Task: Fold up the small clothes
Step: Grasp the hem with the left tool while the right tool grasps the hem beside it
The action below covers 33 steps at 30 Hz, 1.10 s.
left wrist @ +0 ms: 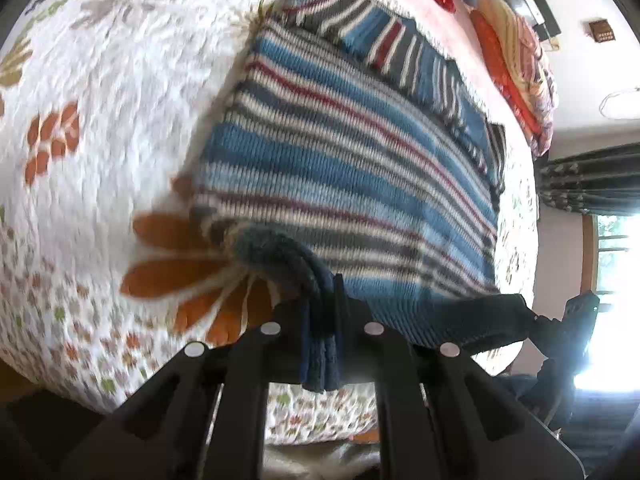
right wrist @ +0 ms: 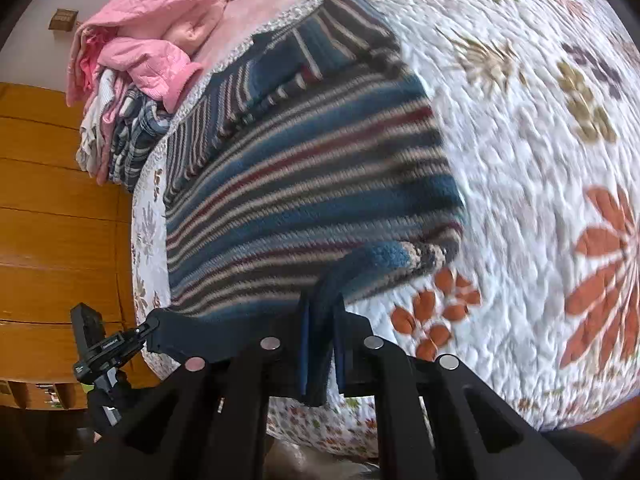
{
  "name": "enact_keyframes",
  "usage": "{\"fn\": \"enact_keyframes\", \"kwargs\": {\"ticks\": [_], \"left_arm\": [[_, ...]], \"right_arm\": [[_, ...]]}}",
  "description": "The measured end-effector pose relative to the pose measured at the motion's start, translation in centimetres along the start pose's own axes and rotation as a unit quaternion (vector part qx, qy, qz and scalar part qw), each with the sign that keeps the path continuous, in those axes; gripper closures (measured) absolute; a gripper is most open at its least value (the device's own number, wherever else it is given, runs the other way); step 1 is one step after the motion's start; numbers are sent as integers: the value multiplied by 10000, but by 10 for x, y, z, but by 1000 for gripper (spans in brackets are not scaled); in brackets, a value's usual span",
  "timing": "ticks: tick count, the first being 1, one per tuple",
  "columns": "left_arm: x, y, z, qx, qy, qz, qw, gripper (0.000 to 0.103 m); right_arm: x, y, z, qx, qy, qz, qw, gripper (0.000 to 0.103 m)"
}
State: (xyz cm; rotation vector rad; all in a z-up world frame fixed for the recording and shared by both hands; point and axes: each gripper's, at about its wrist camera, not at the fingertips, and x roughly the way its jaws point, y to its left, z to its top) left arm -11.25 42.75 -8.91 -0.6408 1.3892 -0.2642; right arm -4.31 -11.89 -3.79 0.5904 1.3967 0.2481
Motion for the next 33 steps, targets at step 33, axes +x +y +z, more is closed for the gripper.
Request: {"fn": "enact_keyframes", "kwargs": {"ticks": [33], "left_arm": [[59,-17,164,-936,115,-602,9937,58]], "right_arm": [[74,-36,148,1020,480,120,9936,73]]}}
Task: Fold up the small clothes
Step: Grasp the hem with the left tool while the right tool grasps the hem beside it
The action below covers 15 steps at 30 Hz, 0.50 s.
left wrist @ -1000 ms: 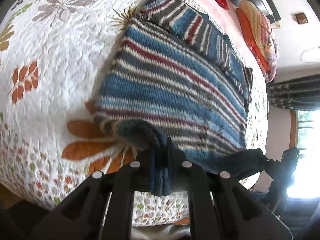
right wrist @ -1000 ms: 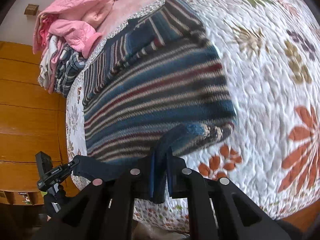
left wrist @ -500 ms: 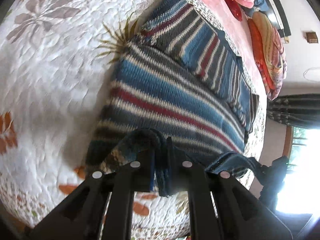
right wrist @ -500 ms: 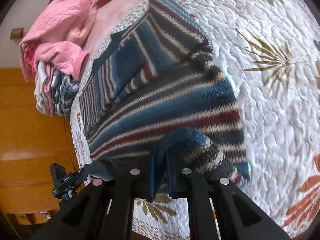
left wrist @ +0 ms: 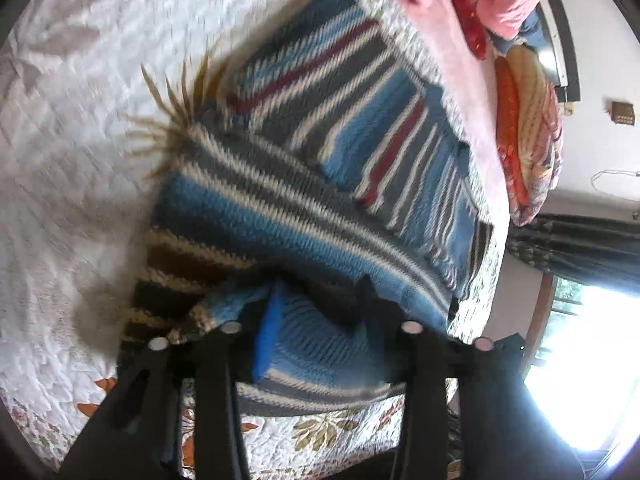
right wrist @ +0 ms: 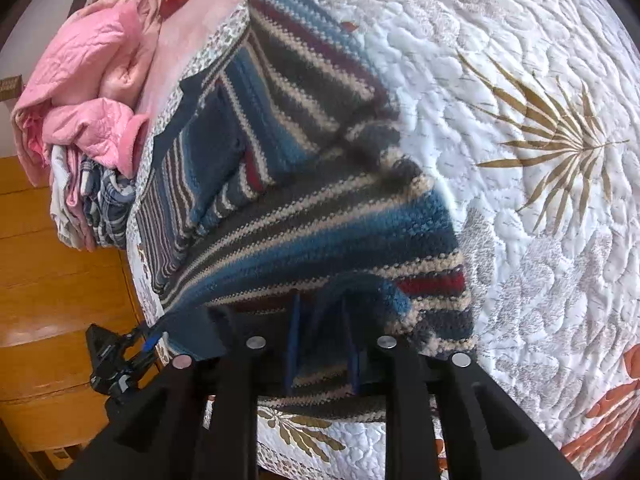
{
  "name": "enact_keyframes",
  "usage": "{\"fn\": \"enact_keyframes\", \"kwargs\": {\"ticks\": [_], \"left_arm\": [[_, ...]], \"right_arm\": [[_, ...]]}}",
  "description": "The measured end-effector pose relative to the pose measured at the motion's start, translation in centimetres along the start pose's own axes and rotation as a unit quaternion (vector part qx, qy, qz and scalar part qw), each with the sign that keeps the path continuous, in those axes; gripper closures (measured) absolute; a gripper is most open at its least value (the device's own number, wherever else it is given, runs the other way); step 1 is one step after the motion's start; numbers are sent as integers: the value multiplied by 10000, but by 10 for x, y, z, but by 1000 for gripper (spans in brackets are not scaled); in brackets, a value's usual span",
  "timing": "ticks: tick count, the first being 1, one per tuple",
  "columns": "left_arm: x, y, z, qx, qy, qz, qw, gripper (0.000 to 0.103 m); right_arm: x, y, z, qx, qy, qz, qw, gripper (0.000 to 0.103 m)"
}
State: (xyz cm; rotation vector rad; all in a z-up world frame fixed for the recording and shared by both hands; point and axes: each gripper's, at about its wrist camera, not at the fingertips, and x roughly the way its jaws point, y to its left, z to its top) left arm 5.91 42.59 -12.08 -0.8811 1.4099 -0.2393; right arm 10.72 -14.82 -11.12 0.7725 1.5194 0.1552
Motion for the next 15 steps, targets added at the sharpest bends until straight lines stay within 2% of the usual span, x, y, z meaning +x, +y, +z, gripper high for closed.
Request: {"fn": "enact_keyframes", "kwargs": {"ticks": [2,4,8,11,12,15], "left_arm": [[-11,-3,2,110,-177,78,9998,57],[-19,-4,5,243,-297,194,9991,56],[-14,-11,4,640,-305,489,9963,52],[-1,-24,0,1295,-227,901,9872,47],[5,-29,-2,1628,-214,1106,9802,46],[17,-38,-5,2223,-204,1431,9642,42]], "right_arm": [[-8,2,2,-43,-180,-328,9993,59],[-18,5,3,-126,-390,-406,9983,59],[-26,19,5,-548,-528,-392,9963,56],[-20,41,5,-1193,-458,-449,9908,47],[-17,47,5,-1352,-442,-500,9886,44],[-1,65,4,-2001,-311,-823,9758,43]]}}
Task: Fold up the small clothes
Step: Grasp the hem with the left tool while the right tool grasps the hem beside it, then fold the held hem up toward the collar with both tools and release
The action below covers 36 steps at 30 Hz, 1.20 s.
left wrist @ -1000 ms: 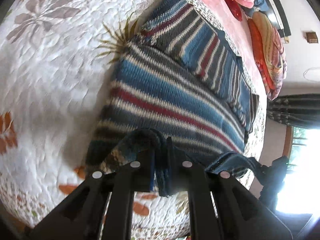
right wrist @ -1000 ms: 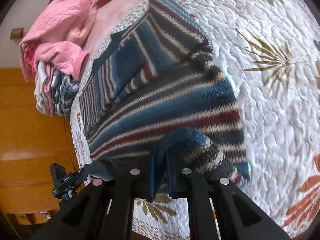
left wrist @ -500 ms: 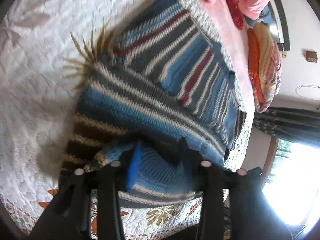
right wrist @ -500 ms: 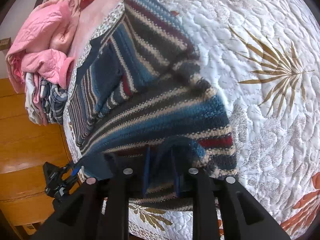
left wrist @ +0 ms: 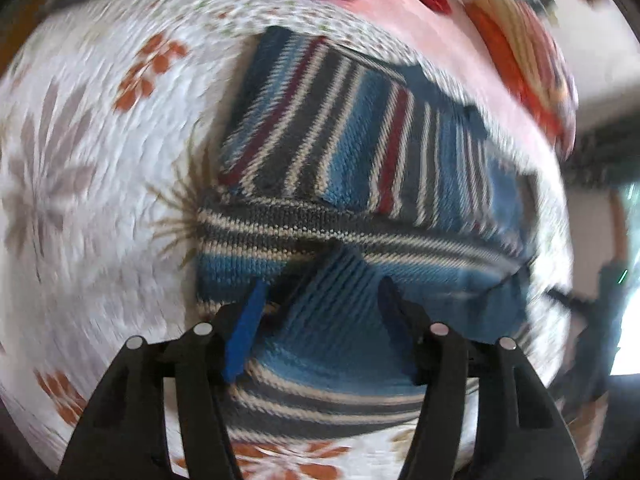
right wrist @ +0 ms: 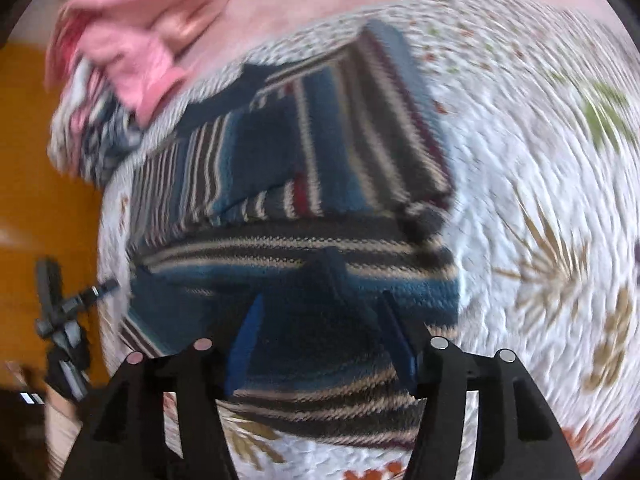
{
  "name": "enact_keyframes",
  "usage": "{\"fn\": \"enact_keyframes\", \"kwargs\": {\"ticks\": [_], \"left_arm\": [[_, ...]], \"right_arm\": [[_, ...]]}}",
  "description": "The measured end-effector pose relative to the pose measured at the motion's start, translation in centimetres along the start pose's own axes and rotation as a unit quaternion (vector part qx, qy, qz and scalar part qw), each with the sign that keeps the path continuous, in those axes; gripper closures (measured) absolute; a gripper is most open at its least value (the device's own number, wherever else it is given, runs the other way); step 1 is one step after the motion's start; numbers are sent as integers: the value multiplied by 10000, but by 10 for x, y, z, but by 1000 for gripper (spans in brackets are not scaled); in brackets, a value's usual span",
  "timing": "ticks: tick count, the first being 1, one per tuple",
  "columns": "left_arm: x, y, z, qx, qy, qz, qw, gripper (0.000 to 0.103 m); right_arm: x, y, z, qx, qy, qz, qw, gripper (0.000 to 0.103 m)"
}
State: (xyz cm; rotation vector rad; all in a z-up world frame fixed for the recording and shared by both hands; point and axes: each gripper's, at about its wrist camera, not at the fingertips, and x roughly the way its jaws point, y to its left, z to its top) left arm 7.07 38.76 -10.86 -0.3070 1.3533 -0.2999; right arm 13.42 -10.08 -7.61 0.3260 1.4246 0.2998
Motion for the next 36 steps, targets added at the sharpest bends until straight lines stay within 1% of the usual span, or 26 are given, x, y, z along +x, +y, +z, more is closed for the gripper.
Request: {"fn": "enact_keyframes", "kwargs": {"ticks": [1,3,7,9,11,14,16,17,18,19,20,21,22,23,24,25,28,31,33,36], "left_arm": [[3,-2,1,159,10,49,9999,42],[8,-4,1,373,33,32,9993,42],[20,-14,0,966,130,123,9952,41],[29,-15,-1,1119,206,140,9934,41],[36,-15,-2,1173,272,167,9926,41],[49,-14,-4,1294,405,277,9904,41],[54,-17,-7,1413,395,369,9885,40],[55,-18,-7,1450,378,399,9879,41],[55,-19,-7,1468,372,421,9876,42],[54,-20,-7,1478,362,421,9875,46],[54,-22,-7,1504,357,369,9873,57],[53,-25,-8,1579,367,292,9863,62],[52,-29,-8,1651,361,290,9852,70],[51,-33,-10,1756,353,297,9834,73],[49,-37,-11,1878,354,275,9812,81],[47,-42,-11,1894,355,246,9809,89],[37,-40,-9,1804,285,-7,9832,93],[20,-39,-3,1669,105,-218,9857,94],[6,-39,1,1596,-98,-358,9865,94],[-18,-40,10,1446,-450,-605,9866,94]], "right_arm": [[4,3,0,-119,58,-40,9999,43],[16,8,1,-353,226,-119,9991,43],[31,10,1,-553,406,-258,9973,43],[37,9,0,-629,507,-265,9964,43],[45,9,0,-739,589,-369,9948,43],[56,10,-3,-854,708,-476,9927,43],[61,13,-4,-969,735,-594,9908,43],[61,15,-5,-1012,734,-644,9901,49],[62,19,-5,-1112,725,-725,9885,61],[62,23,-6,-1202,714,-709,9876,66],[61,25,-7,-1222,719,-641,9878,75],[60,26,-7,-1210,725,-576,9883,87],[58,28,-7,-1212,718,-528,9886,91],[56,28,-7,-1212,706,-529,9887,91],[53,29,-7,-1203,691,-509,9890,91],[48,29,-6,-1173,664,-434,9899,91],[33,32,-6,-1163,519,-264,9915,92],[11,33,-6,-1125,302,-21,9932,92],[1,31,-3,-1089,171,91,9939,92],[-22,26,1,-954,-136,314,9949,92]]}}
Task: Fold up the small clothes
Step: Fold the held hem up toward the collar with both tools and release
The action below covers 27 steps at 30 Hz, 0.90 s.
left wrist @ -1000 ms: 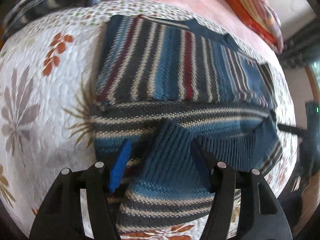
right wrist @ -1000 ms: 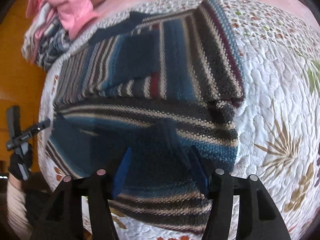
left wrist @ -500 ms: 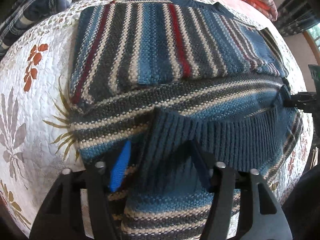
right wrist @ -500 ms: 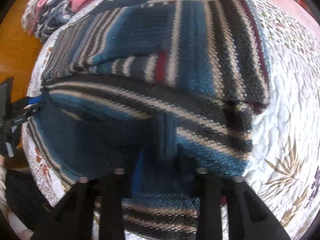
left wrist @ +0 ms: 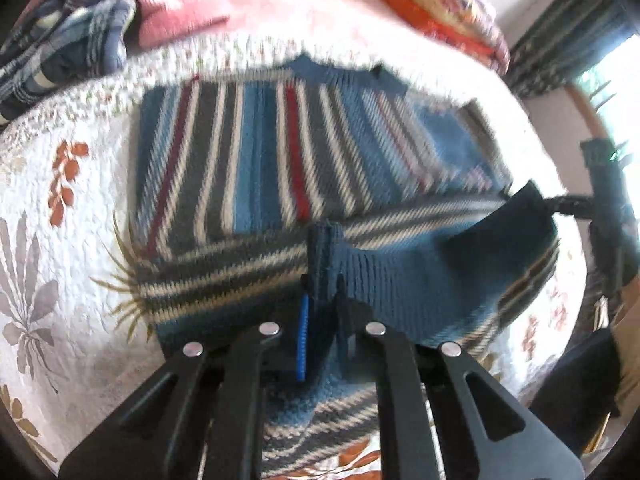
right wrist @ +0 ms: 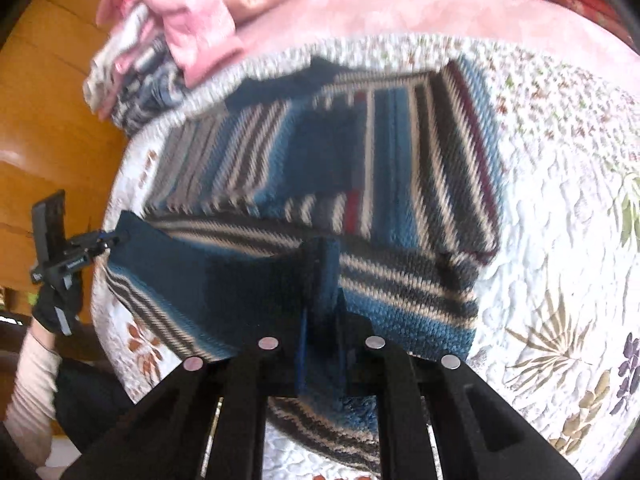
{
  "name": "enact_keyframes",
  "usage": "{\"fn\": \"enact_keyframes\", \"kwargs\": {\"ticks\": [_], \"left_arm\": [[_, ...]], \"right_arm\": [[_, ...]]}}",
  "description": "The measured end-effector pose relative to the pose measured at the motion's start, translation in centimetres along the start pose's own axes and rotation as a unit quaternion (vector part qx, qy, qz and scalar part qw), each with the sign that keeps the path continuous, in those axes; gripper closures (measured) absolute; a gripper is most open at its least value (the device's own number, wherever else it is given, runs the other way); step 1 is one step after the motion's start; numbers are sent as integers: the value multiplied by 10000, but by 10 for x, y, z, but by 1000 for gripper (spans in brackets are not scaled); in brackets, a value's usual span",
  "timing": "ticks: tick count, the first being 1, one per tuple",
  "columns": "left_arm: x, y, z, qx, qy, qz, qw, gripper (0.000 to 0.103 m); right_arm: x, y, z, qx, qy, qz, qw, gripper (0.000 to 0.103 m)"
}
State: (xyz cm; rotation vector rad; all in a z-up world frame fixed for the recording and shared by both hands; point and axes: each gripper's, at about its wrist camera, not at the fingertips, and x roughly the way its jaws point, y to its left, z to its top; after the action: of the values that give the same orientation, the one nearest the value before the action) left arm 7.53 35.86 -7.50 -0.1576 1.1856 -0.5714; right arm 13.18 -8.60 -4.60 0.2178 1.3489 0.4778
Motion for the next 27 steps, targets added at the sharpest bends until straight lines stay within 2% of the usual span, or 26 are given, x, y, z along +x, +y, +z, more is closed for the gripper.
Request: {"fn": "enact_keyframes", "kwargs": {"ticks": [8,13,17,20,21,22,23,25,27], "left_arm": [[-38,-1,29,-273,-971,82,9949,94],[-39,9,62,-406,-1373,283,9893,94],[-31,22,98,-548,-1505,376,9864,94],[-21,30,122,-614,-1600,482,9840,94],[-17,32,128,-645,-1605,536,9835,95],[-12,36,135,-677,-1614,602,9827,97],[-6,38,140,-703,-1628,683,9818,102],[13,50,148,-818,-1471,941,9812,103],[37,65,151,-994,-1146,1172,9814,103]], "right_arm": [[-46,-4,30,305,-956,385,9942,92],[-61,-6,69,311,-1315,161,9907,92],[-51,-13,108,539,-1382,40,9889,93],[-45,-21,134,661,-1457,-172,9870,103],[-46,-26,139,722,-1496,-217,9859,103],[-44,-32,148,806,-1519,-231,9848,103],[-42,-37,154,847,-1496,-269,9847,103],[-29,-45,164,936,-1294,-578,9855,103],[-13,-51,168,939,-1032,-622,9883,101]]}}
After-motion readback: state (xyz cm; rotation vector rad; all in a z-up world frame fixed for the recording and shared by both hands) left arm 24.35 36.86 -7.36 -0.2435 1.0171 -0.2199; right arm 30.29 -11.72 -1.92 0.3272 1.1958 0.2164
